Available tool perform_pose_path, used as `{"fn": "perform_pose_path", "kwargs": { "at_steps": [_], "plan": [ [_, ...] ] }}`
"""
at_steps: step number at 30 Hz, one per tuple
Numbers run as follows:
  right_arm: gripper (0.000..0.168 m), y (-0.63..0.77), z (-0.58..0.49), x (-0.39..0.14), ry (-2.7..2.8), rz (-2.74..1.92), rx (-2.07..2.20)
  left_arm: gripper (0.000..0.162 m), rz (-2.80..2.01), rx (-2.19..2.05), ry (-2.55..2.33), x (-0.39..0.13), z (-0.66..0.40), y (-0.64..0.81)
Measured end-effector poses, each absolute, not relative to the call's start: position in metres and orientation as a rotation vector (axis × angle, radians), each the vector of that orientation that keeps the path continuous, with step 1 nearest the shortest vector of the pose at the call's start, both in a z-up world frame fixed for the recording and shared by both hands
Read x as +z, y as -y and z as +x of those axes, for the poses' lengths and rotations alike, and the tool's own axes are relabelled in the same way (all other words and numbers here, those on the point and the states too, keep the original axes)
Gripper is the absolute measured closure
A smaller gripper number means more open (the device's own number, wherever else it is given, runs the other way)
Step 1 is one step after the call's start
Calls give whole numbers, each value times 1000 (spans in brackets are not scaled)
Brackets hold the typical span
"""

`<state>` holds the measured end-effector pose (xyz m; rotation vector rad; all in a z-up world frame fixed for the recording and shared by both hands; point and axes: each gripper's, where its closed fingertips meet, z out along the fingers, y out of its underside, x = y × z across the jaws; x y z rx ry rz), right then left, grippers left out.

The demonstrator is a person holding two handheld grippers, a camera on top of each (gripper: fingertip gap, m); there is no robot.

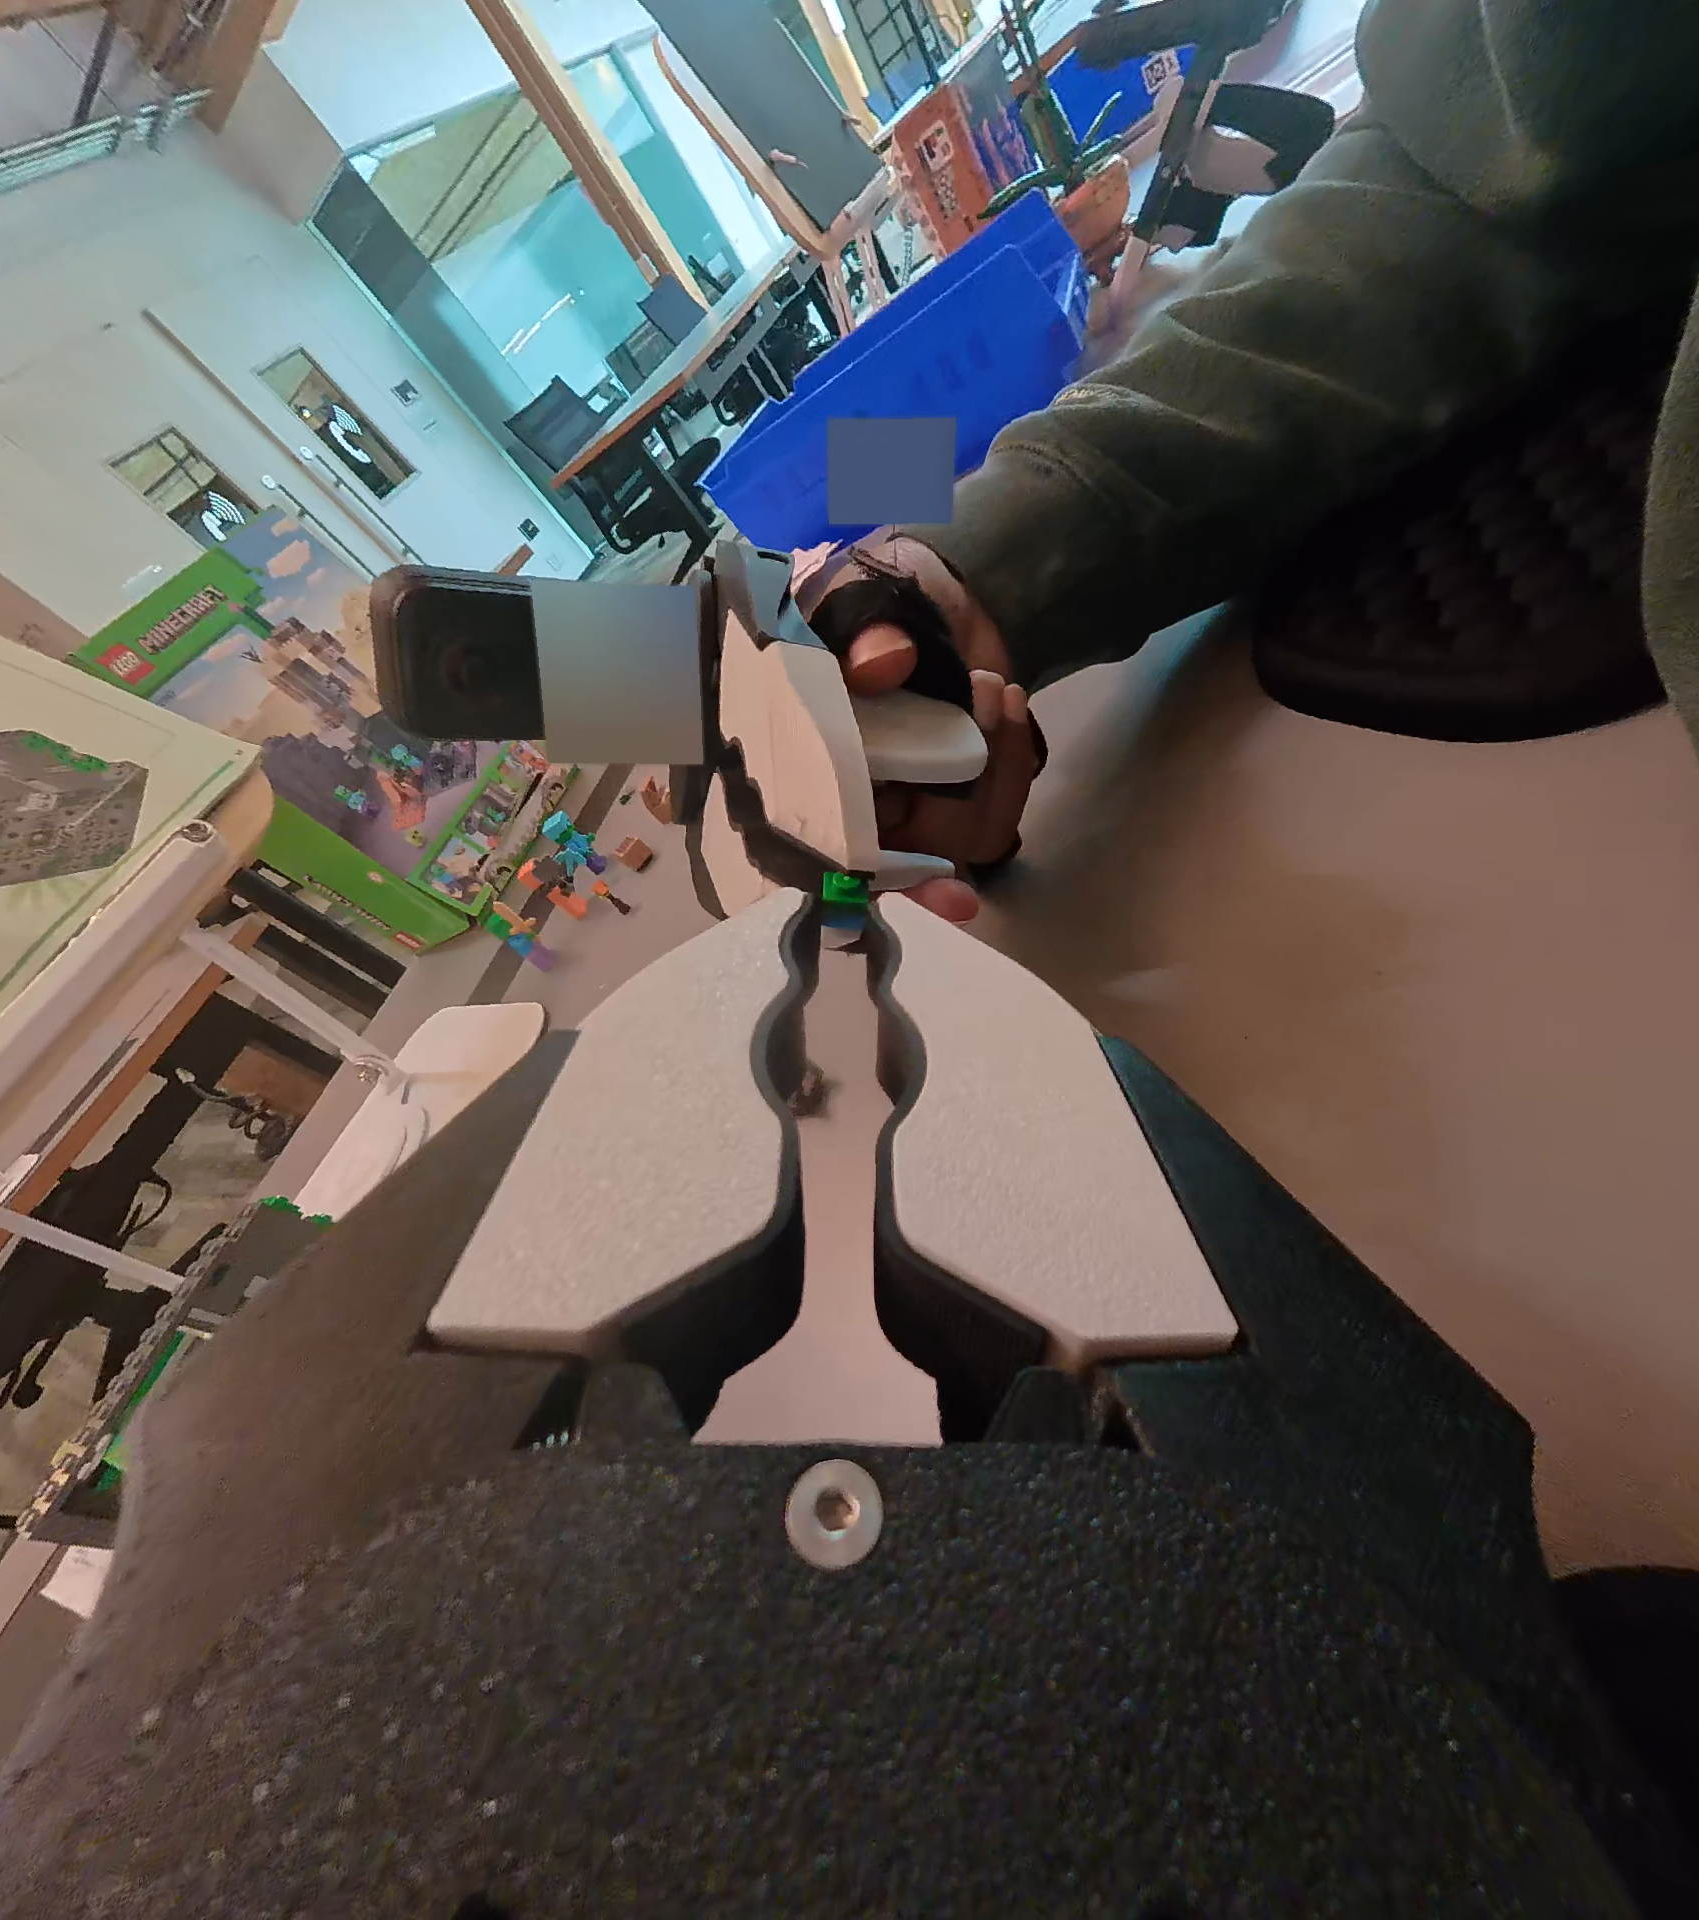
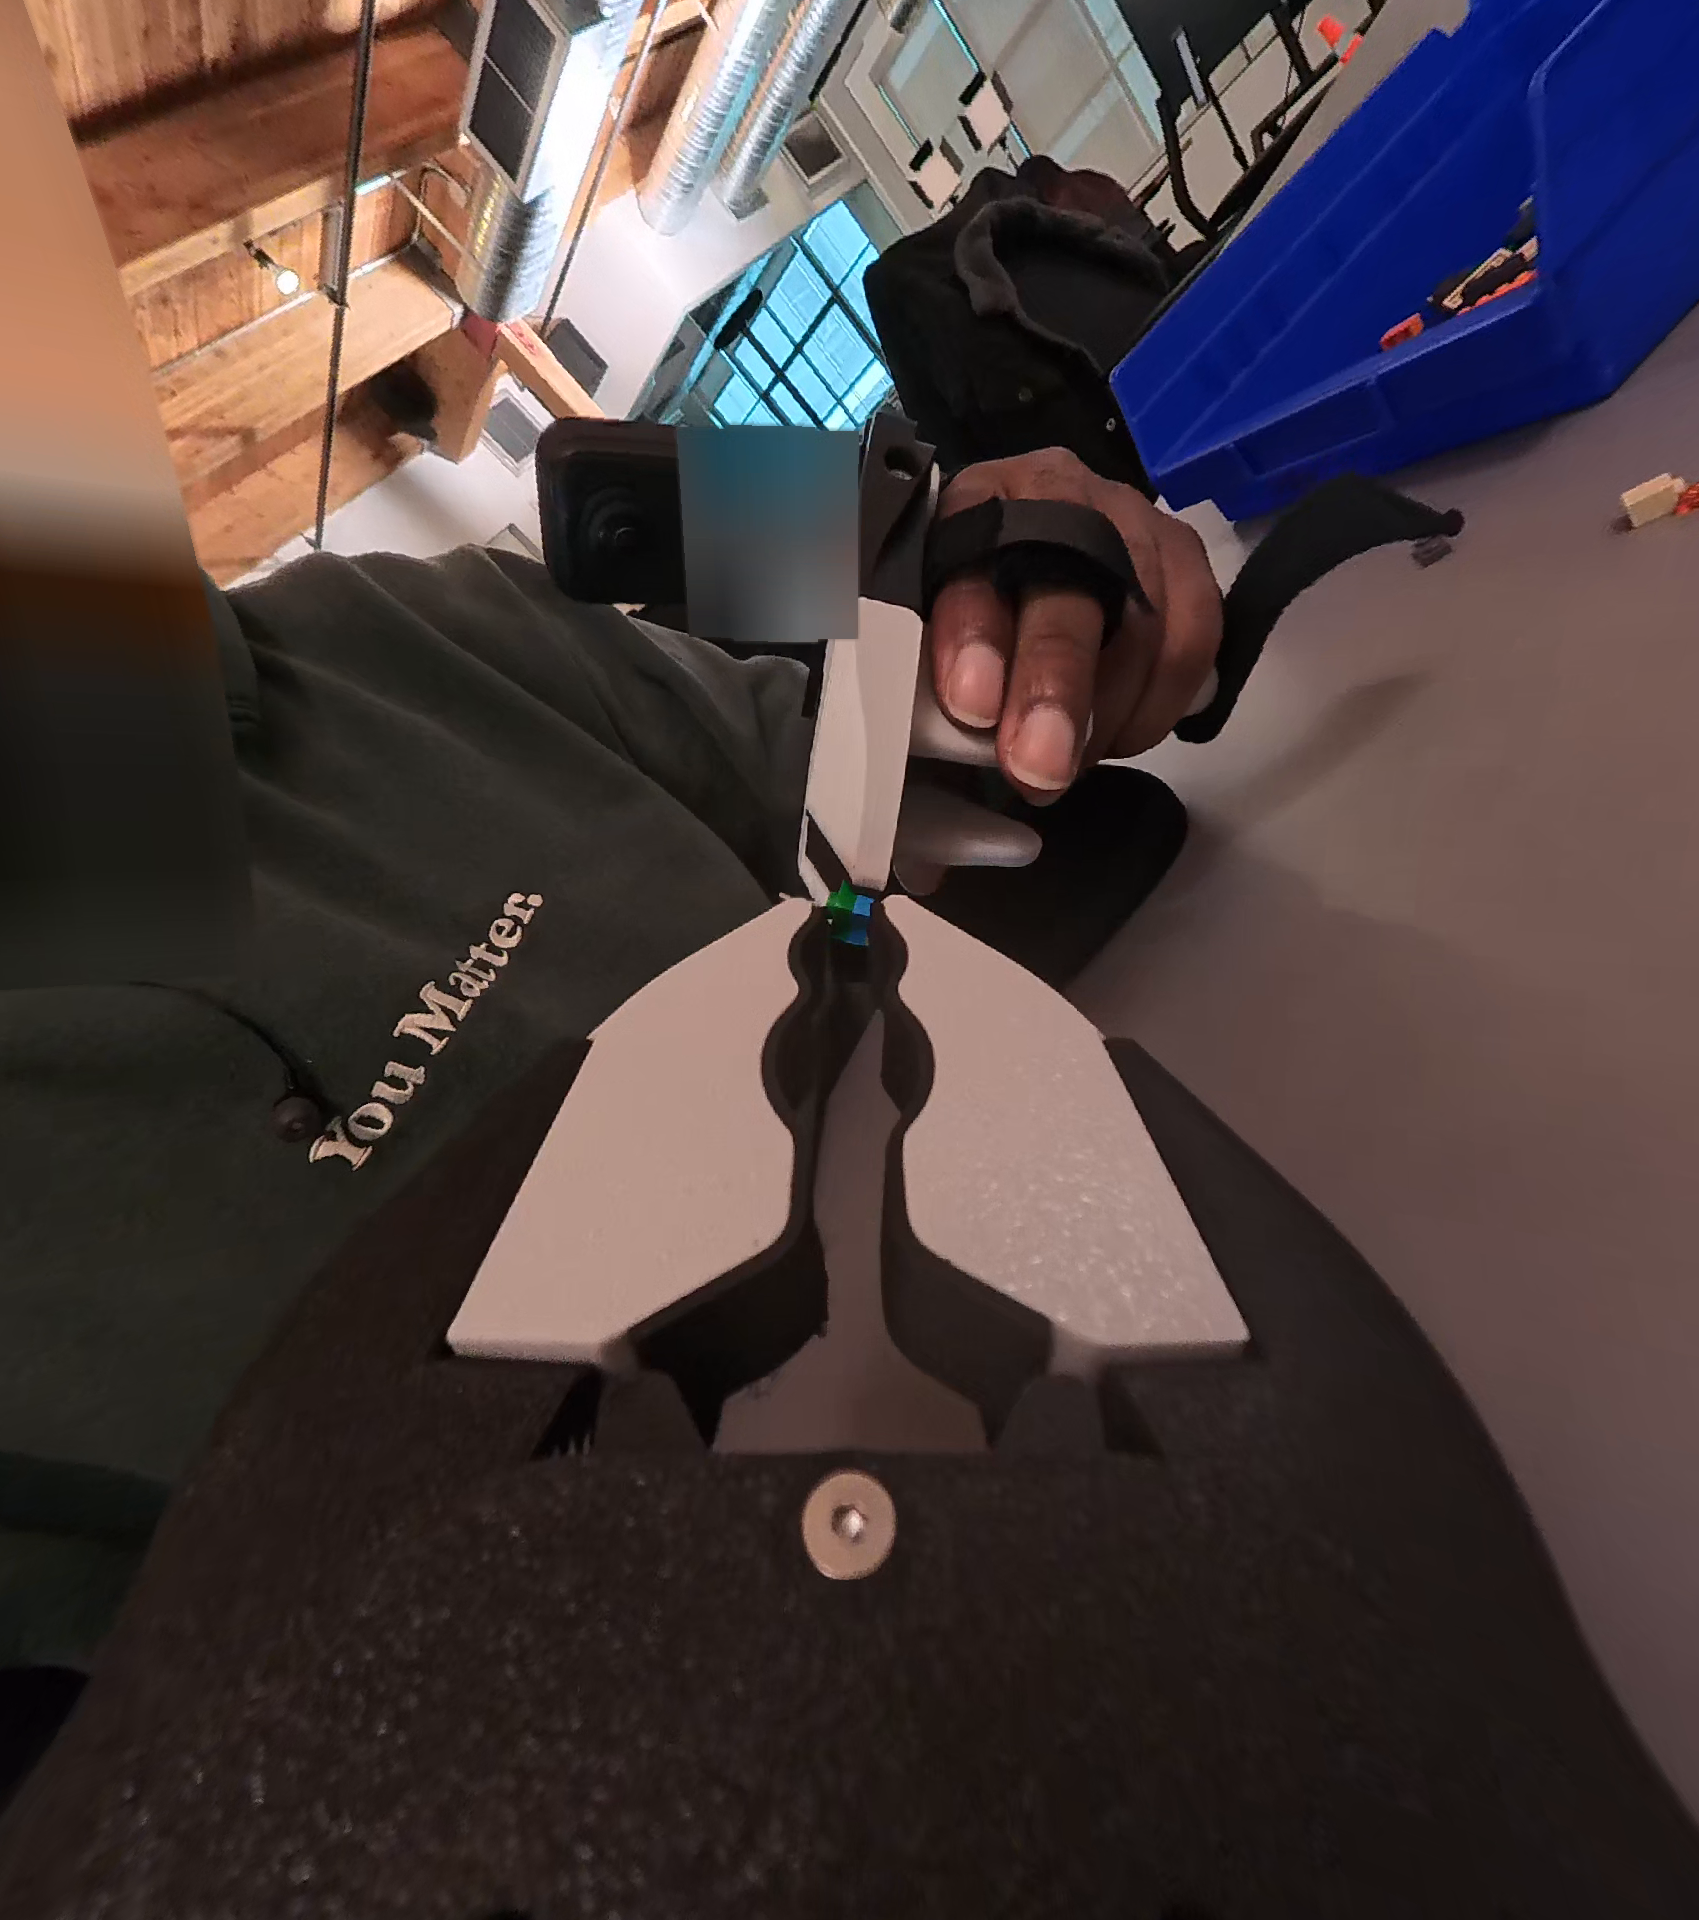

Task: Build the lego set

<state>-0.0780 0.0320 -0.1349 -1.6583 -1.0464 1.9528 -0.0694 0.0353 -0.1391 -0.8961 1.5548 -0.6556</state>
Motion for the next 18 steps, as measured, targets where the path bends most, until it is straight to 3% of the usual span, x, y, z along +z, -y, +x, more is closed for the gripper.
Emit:
{"fn": "perform_pose_path", "kwargs": {
  "at_steps": [18],
  "plan": [
    [161, -27, -77, -135, 1071, -1648, 1995, 155, -895, -679, -1576, -140, -70, -31]
  ]
}}
